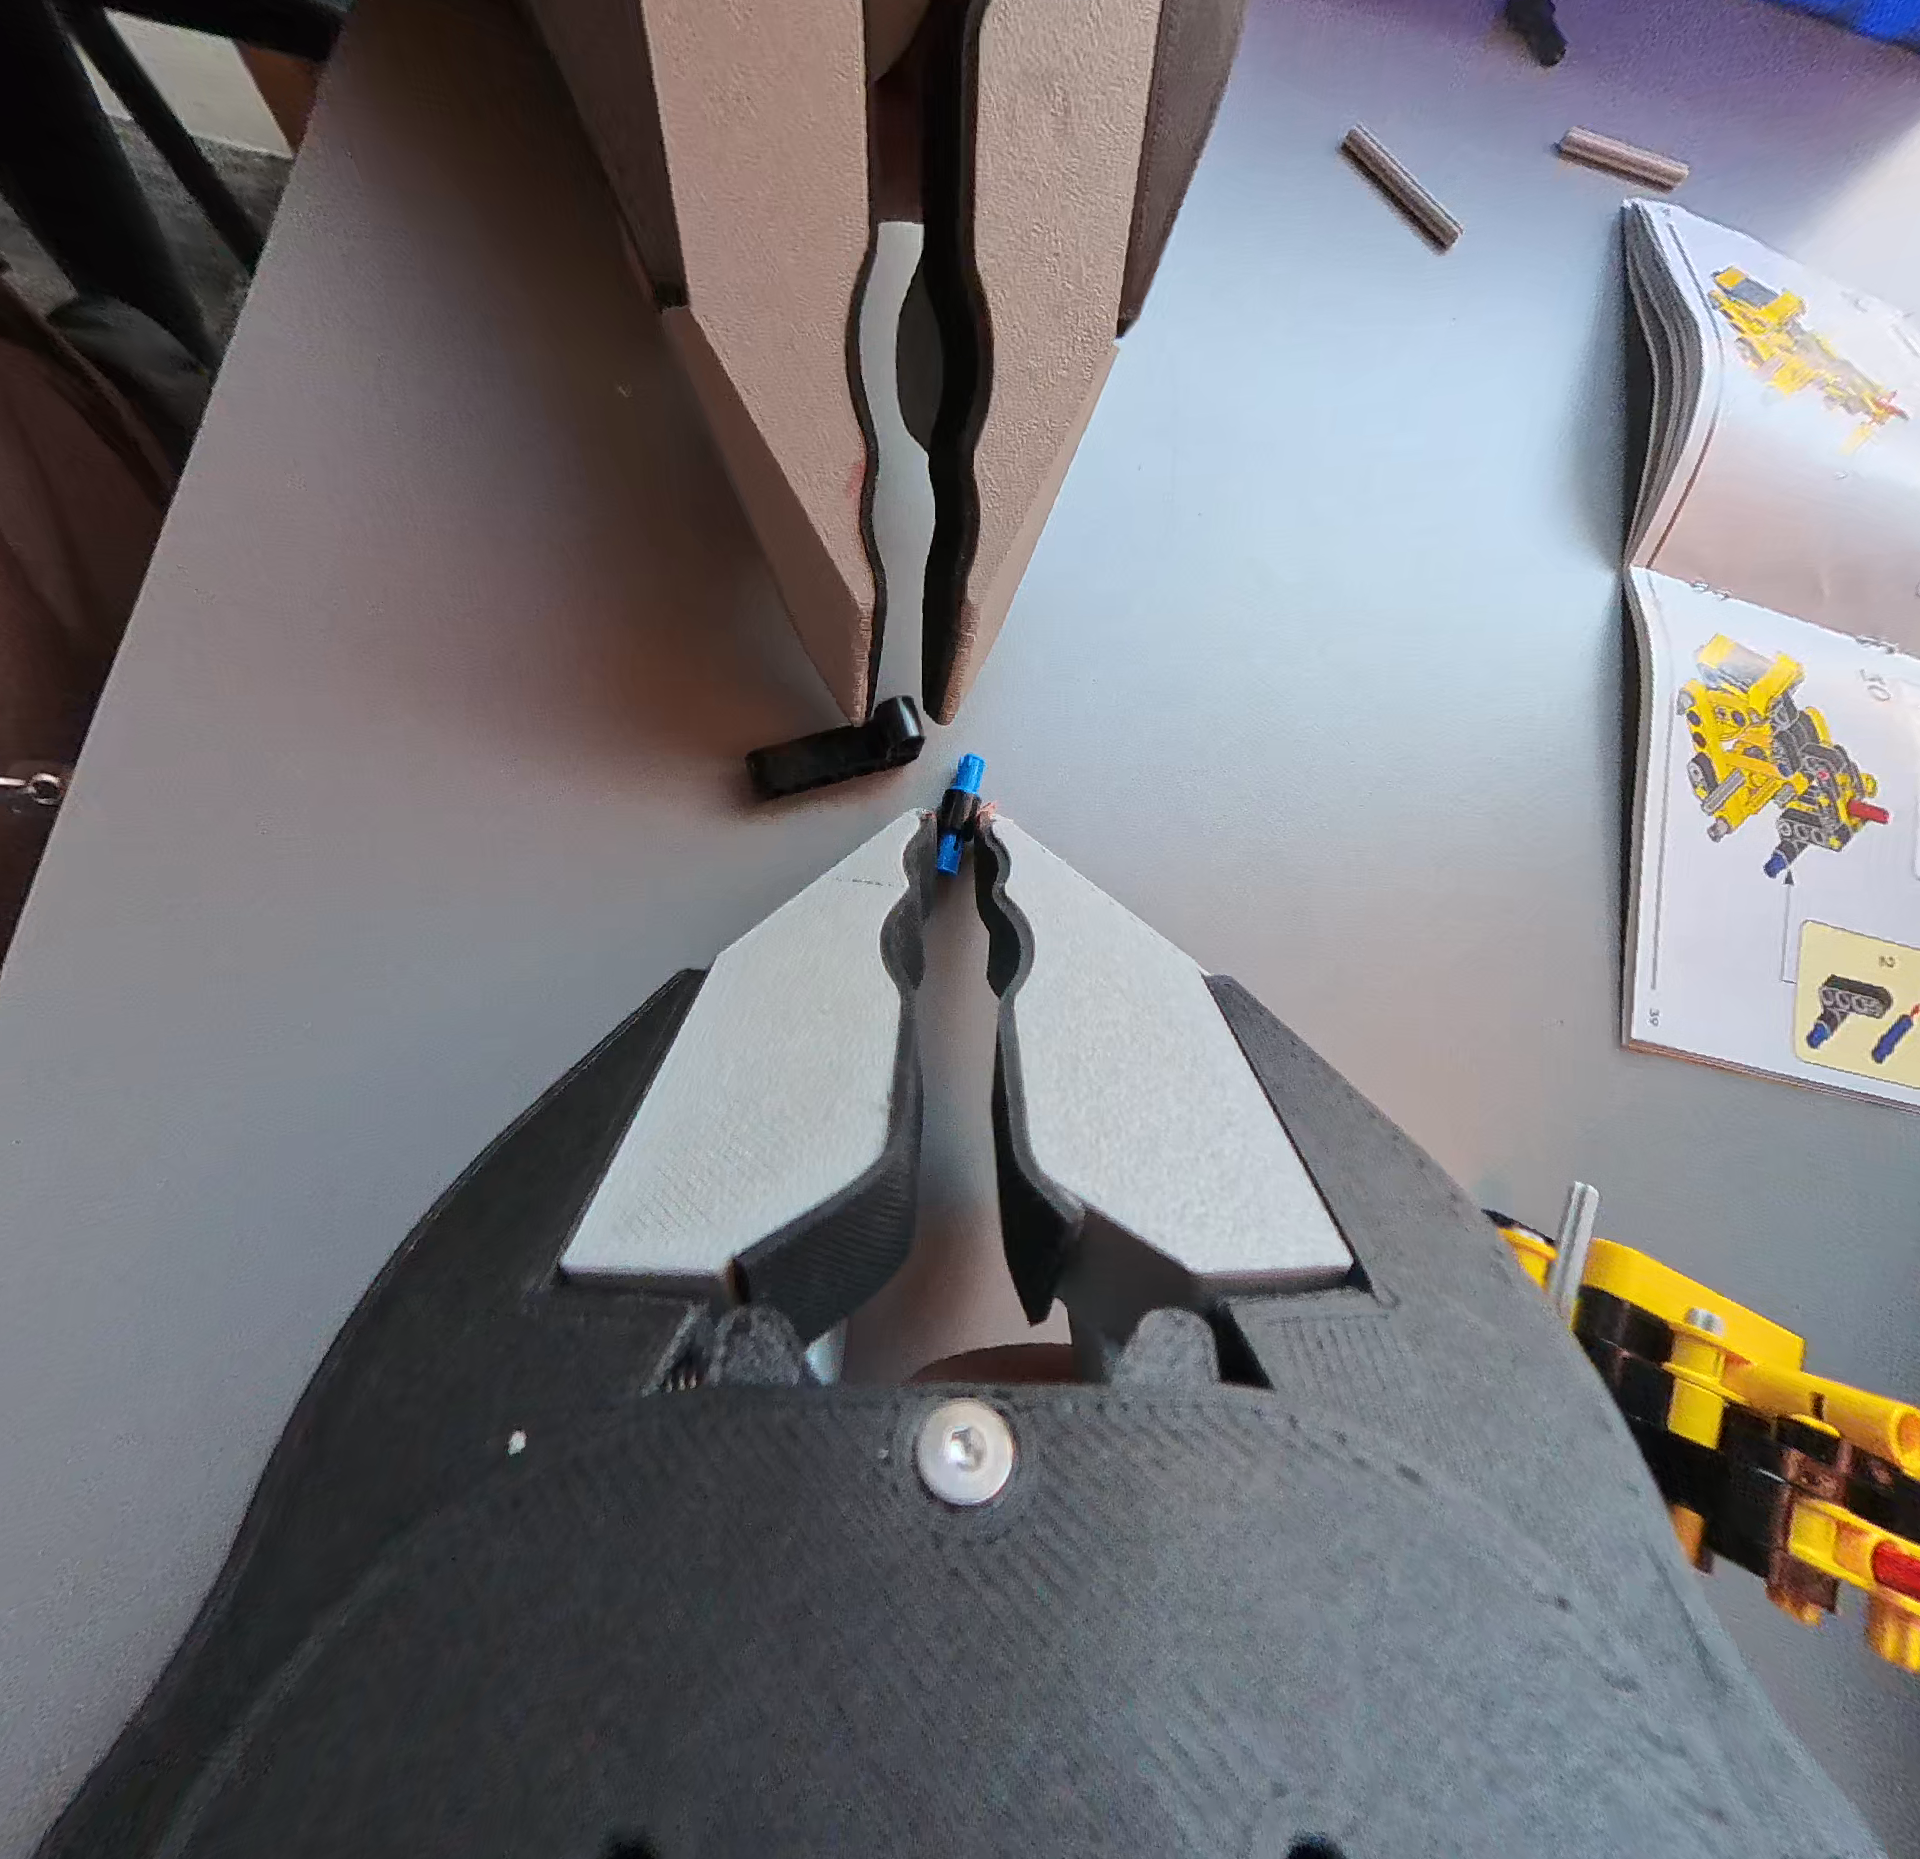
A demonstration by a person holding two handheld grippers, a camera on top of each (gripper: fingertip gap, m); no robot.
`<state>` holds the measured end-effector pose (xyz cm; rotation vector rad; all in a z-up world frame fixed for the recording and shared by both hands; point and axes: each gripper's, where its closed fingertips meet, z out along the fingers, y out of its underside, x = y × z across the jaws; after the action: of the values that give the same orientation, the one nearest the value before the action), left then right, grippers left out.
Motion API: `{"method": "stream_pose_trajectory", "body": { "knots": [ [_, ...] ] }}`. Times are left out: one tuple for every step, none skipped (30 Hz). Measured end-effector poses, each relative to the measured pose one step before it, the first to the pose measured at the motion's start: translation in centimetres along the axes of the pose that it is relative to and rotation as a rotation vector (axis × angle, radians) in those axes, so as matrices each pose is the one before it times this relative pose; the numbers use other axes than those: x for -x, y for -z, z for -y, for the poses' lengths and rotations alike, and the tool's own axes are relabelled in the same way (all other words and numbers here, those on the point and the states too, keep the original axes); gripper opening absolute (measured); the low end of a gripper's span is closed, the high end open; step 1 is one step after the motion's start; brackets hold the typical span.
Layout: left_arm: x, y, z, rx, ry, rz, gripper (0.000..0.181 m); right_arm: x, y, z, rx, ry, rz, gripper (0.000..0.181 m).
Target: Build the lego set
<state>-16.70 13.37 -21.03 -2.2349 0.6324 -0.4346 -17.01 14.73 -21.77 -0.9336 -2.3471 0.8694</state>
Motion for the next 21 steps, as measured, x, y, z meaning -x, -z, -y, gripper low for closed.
{"method": "stream_pose_trajectory", "body": {
  "knots": [
    [-0.036, -0.100, -0.061, 0.0068, -0.0014, -0.0026, 0.008, 0.079, 0.117, -0.056, 0.0017, 0.0106, 0.0032, 0.004],
    [-0.031, -0.090, 0.008, 0.0034, -0.0029, -0.0013, 0.008, 0.087, 0.119, -0.034, -0.0006, 0.0076, 0.0039, 0.004],
    [-0.005, -0.079, 0.061, 0.0008, -0.0031, -0.0005, 0.009, 0.095, 0.125, -0.009, -0.0014, 0.0056, 0.0047, 0.004],
    [0.036, -0.072, 0.047, 0.0006, -0.0010, 0.0016, 0.011, 0.069, 0.091, -0.009, -0.0011, 0.0058, 0.0036, 0.004],
    [0.001, -0.060, 0.008, 0.0026, -0.0006, -0.0013, 0.013, 0.077, 0.079, -0.014, 0.0005, 0.0066, 0.0023, 0.004],
    [-0.024, -0.050, -0.015, 0.0027, -0.0001, -0.0027, 0.013, 0.080, 0.045, -0.059, 0.0039, 0.0068, 0.0021, 0.004],
    [-0.034, -0.015, 0.028, -0.0002, -0.0022, -0.0031, 0.013, 0.073, 0.028, -0.106, 0.0073, 0.0065, 0.0010, 0.004],
    [-0.009, -0.025, 0.067, -0.0026, -0.0033, -0.0008, 0.012, 0.045, 0.038, -0.129, 0.0085, 0.0056, 0.0000, 0.004],
    [-0.032, -0.017, 0.092, -0.0033, -0.0036, -0.0024, 0.012, 0.018, 0.078, -0.125, 0.0073, 0.0042, -0.0012, 0.004],
    [-0.061, -0.044, 0.101, -0.0030, -0.0037, -0.0053, 0.012, -0.006, 0.108, -0.088, 0.0045, 0.0014, -0.0023, 0.004],
    [-0.027, -0.049, 0.094, -0.0025, -0.0017, -0.0050, 0.014, -0.024, 0.133, -0.049, 0.0014, -0.0019, -0.0022, 0.004],
    [0.007, -0.050, 0.082, -0.0015, 0.0007, -0.0055, 0.015, -0.007, 0.140, -0.024, -0.0014, -0.0031, -0.0014, 0.004],
    [-0.010, -0.052, 0.082, -0.0010, 0.0001, -0.0074, 0.015, 0.028, 0.134, 0.011, -0.0020, -0.0023, -0.0007, 0.004],
    [-0.047, -0.036, 0.102, -0.0032, -0.0049, -0.0082, 0.012, 0.070, 0.105, 0.007, -0.0007, 0.0001, -0.0005, 0.004],
    [-0.019, -0.022, 0.123, -0.0046, -0.0057, -0.0045, 0.010, 0.112, 0.064, 0.004, 0.0004, 0.0036, -0.0003, 0.004],
    [0.023, -0.029, 0.096, -0.0029, -0.0012, -0.0029, 0.010, 0.116, 0.037, -0.027, 0.0016, 0.0059, -0.0004, 0.004],
    [-0.025, -0.036, 0.028, 0.0006, 0.0030, -0.0070, 0.010, 0.098, 0.011, -0.041, 0.0031, 0.0060, -0.0009, 0.004],
    [0.001, -0.043, 0.017, 0.0012, 0.0038, -0.0053, 0.009, 0.075, -0.011, -0.064, 0.0032, 0.0047, 0.0003, 0.005],
    [0.018, -0.022, 0.015, 0.0001, 0.0016, -0.0023, 0.008, 0.031, -0.010, -0.051, 0.0021, 0.0023, 0.0007, 0.005],
    [-0.031, -0.012, 0.011, -0.0002, -0.0014, -0.0028, 0.005, 0.000, 0.018, -0.008, 0.0007, 0.0003, -0.0002, 0.005],
    [-0.067, -0.012, -0.001, 0.0006, -0.0032, -0.0038, 0.005, -0.011, 0.030, 0.053, -0.0022, -0.0007, -0.0003, 0.004]
  ]
}}
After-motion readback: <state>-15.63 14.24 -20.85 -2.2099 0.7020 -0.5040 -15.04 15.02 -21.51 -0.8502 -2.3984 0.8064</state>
